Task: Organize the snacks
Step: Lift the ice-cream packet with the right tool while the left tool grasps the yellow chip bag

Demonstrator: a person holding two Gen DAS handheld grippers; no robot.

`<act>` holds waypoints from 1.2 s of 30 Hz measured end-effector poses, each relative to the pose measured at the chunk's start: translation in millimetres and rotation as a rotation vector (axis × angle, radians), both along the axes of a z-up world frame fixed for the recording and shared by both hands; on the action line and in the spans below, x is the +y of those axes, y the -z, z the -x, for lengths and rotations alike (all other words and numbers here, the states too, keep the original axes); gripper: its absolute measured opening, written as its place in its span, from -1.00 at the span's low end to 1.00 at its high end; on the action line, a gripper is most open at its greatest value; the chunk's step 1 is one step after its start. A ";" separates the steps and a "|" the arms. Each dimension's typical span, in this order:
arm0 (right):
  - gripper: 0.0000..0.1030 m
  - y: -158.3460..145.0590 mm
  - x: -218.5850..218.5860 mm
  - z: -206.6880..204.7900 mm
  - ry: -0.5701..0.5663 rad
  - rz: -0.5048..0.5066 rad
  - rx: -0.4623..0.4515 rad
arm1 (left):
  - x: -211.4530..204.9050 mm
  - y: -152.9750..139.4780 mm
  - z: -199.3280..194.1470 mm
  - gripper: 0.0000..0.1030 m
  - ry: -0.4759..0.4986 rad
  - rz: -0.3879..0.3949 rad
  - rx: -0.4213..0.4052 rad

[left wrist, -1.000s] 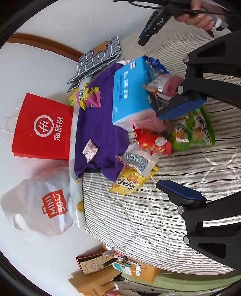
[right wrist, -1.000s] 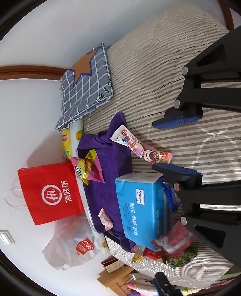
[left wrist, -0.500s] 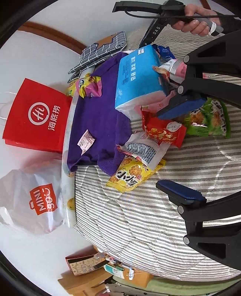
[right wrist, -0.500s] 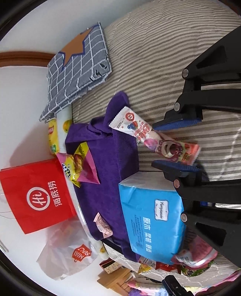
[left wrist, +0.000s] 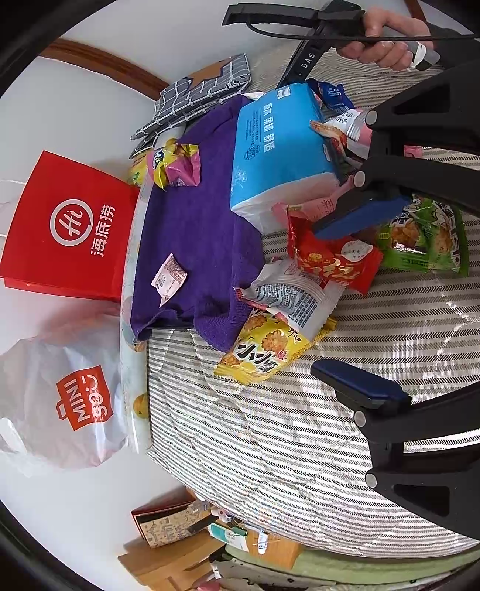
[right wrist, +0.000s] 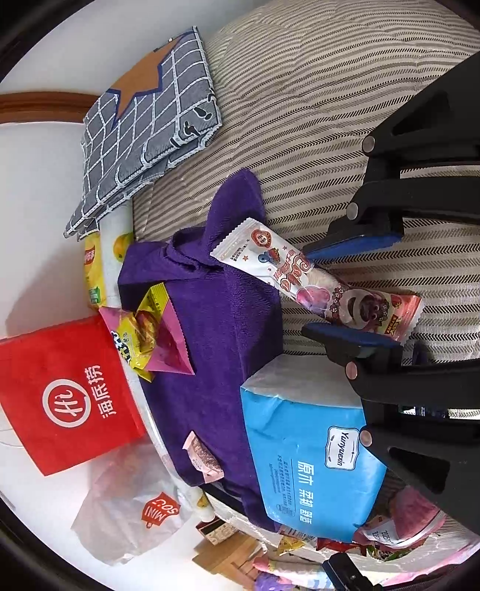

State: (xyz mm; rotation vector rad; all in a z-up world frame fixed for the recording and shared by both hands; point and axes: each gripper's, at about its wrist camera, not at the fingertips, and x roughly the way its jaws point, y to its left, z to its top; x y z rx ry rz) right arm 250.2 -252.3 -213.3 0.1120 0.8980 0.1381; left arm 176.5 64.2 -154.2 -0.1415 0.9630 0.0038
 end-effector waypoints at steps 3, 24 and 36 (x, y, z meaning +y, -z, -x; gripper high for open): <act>-0.64 -3.8 1.3 5.3 -0.026 0.012 -0.003 | 0.0 -0.9 1.2 0.27 -0.001 -0.009 -0.002; -0.66 -9.5 -14.7 63.3 -0.080 0.046 0.018 | 32.9 6.5 6.8 0.27 -0.075 0.049 0.000; -0.58 9.1 -6.9 56.9 -0.044 0.099 0.019 | 48.2 11.4 -2.6 0.27 -0.084 0.113 -0.021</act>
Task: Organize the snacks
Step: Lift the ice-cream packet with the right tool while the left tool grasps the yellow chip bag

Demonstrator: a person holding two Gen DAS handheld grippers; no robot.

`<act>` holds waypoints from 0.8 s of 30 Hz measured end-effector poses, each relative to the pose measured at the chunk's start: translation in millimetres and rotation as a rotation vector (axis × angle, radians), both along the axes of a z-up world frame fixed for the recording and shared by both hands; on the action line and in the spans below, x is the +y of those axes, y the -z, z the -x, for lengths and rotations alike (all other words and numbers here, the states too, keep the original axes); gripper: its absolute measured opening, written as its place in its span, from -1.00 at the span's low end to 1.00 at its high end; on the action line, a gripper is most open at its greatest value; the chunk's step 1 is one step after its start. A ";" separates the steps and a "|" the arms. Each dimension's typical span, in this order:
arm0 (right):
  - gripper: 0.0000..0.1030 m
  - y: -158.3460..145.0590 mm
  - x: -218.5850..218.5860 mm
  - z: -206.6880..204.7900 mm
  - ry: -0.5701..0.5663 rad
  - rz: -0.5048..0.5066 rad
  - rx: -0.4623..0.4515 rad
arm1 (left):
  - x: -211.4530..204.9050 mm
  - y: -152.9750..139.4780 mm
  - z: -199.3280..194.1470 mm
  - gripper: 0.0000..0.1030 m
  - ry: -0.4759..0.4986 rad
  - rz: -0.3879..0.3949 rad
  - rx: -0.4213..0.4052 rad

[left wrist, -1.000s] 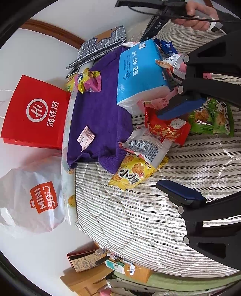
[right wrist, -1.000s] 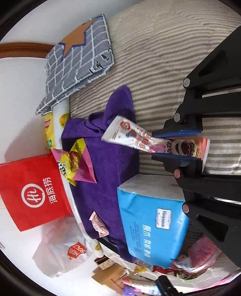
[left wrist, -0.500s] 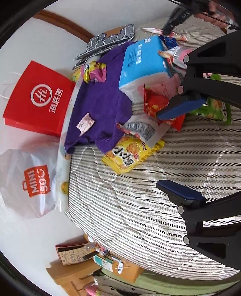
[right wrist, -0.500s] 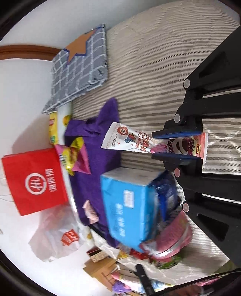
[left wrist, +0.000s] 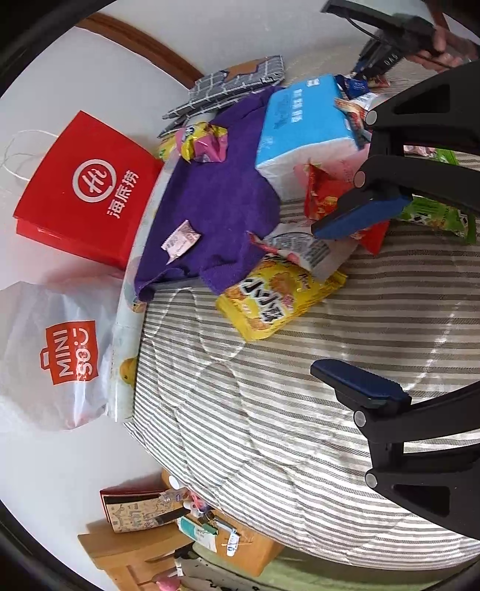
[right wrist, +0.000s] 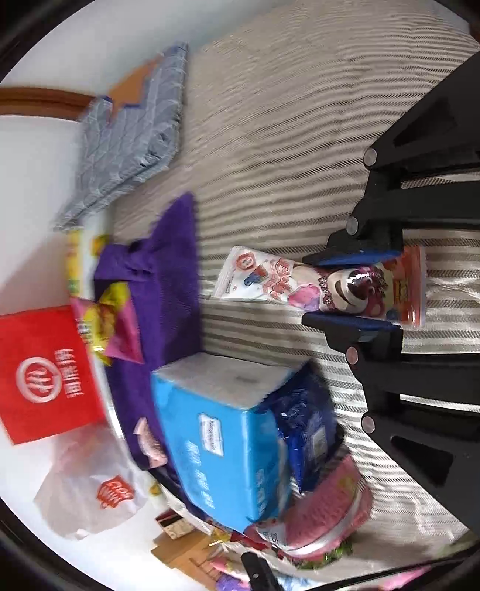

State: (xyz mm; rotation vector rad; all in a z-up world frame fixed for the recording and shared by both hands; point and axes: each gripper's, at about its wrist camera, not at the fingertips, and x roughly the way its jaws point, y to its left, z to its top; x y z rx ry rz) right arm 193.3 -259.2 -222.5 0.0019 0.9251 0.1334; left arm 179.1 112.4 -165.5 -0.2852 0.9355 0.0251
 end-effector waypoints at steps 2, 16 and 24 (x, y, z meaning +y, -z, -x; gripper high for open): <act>-0.59 0.5 -2.5 0.5 0.009 -0.011 -0.013 | 1.8 -1.1 -5.2 0.25 0.006 0.009 -0.007; -0.58 4.0 -0.6 -1.6 0.036 0.035 -0.057 | -3.9 22.2 -54.3 0.11 0.072 -0.056 0.017; -0.45 4.4 -0.9 -2.3 0.022 0.017 -0.056 | -7.4 31.3 -55.6 0.07 0.099 -0.063 -0.011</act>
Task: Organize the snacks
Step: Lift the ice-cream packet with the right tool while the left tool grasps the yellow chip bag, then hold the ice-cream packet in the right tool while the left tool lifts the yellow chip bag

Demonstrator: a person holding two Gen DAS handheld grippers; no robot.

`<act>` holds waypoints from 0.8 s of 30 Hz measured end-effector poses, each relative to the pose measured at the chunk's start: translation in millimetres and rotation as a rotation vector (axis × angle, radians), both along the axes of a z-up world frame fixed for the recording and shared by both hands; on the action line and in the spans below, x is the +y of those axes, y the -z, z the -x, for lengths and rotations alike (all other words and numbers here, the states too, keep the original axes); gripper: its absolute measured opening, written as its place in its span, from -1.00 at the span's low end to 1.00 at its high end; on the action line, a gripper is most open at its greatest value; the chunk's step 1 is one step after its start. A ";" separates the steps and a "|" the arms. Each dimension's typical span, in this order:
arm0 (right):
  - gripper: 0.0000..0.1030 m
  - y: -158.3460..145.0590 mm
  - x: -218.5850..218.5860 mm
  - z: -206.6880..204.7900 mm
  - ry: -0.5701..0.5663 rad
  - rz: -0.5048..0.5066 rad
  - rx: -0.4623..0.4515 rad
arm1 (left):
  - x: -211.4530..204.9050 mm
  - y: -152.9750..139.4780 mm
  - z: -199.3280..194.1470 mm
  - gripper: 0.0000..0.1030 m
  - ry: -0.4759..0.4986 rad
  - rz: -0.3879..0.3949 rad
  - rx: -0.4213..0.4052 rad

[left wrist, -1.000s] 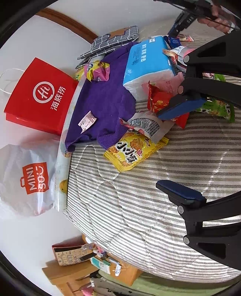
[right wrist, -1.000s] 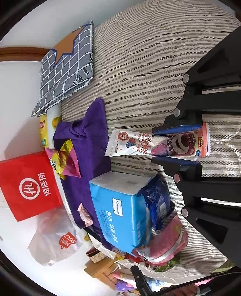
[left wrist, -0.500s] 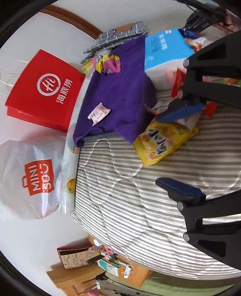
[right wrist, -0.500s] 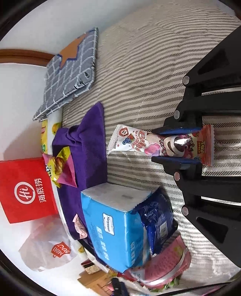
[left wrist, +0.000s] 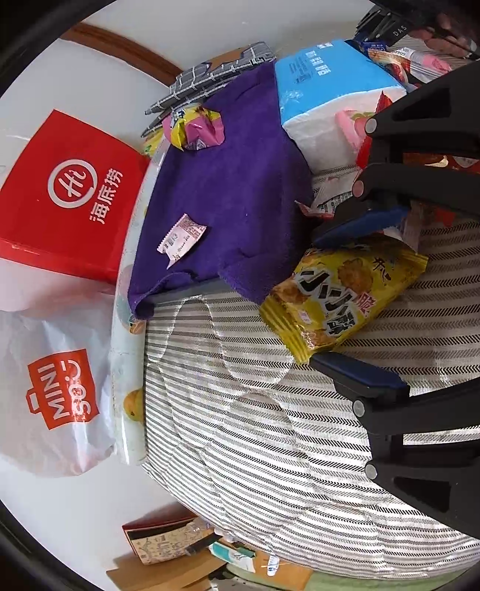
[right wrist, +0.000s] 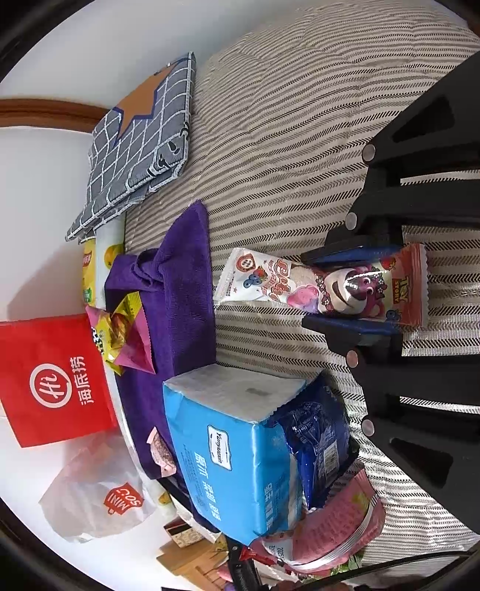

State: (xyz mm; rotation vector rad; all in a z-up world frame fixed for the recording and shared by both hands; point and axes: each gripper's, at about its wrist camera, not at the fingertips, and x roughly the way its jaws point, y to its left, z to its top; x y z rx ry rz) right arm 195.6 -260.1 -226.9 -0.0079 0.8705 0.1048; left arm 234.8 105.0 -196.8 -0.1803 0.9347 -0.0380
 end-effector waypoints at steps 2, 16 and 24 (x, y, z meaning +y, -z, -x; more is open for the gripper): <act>-0.45 0.1 0.6 -0.1 0.000 0.003 0.000 | 0.9 -1.7 3.0 -0.04 0.010 -0.002 -0.008; -0.45 0.2 -2.9 0.2 -0.001 -0.030 -0.002 | 5.0 -3.6 51.6 -0.28 0.011 0.030 0.019; -0.45 0.5 -3.6 0.3 0.000 -0.038 -0.003 | 3.1 -2.6 29.1 0.08 -0.041 -0.044 0.006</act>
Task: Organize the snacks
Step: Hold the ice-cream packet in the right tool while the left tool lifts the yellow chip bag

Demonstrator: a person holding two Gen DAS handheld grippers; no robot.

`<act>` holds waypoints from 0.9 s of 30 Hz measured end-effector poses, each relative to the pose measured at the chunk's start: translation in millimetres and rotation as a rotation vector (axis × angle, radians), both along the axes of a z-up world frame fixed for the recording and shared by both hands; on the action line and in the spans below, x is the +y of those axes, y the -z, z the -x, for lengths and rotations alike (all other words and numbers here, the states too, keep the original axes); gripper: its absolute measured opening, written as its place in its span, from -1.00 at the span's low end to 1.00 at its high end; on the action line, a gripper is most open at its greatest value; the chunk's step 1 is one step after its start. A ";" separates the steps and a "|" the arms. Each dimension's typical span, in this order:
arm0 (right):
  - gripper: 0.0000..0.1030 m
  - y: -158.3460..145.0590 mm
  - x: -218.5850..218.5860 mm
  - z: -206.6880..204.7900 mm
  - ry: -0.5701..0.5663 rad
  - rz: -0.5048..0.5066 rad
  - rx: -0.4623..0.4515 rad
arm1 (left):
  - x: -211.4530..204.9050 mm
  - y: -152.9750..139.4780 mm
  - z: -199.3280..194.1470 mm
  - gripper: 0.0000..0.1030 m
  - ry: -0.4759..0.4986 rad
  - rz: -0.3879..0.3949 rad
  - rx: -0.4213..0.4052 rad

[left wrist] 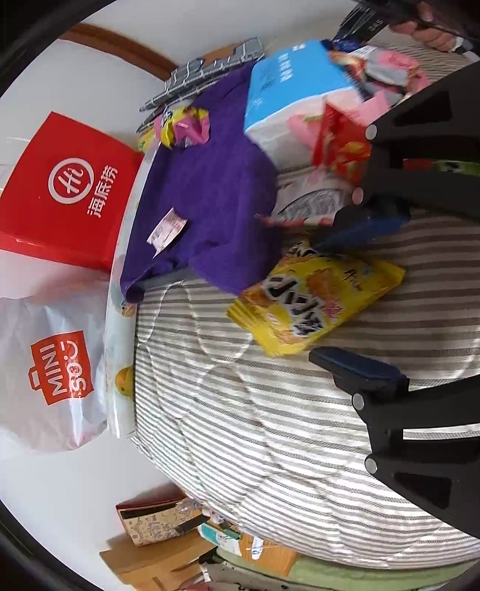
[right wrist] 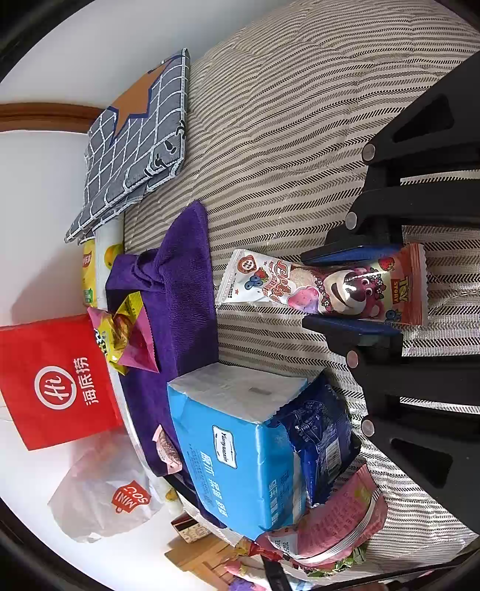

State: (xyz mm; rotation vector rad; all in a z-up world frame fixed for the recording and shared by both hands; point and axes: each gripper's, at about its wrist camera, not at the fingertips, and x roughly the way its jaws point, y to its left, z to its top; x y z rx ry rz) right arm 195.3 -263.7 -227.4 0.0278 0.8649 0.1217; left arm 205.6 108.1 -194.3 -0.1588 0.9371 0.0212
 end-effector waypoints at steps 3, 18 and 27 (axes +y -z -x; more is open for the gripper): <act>-0.43 0.4 0.9 -0.1 -0.002 0.005 0.000 | -2.1 3.6 -7.3 0.24 -0.008 -0.031 -0.001; -0.26 2.4 8.5 0.1 -0.025 0.044 -0.003 | -1.4 14.2 -9.3 0.23 -0.025 -0.043 -0.044; -0.26 0.9 -2.8 -0.9 -0.027 -0.048 -0.001 | 1.1 10.1 -2.2 0.06 -0.005 0.007 -0.074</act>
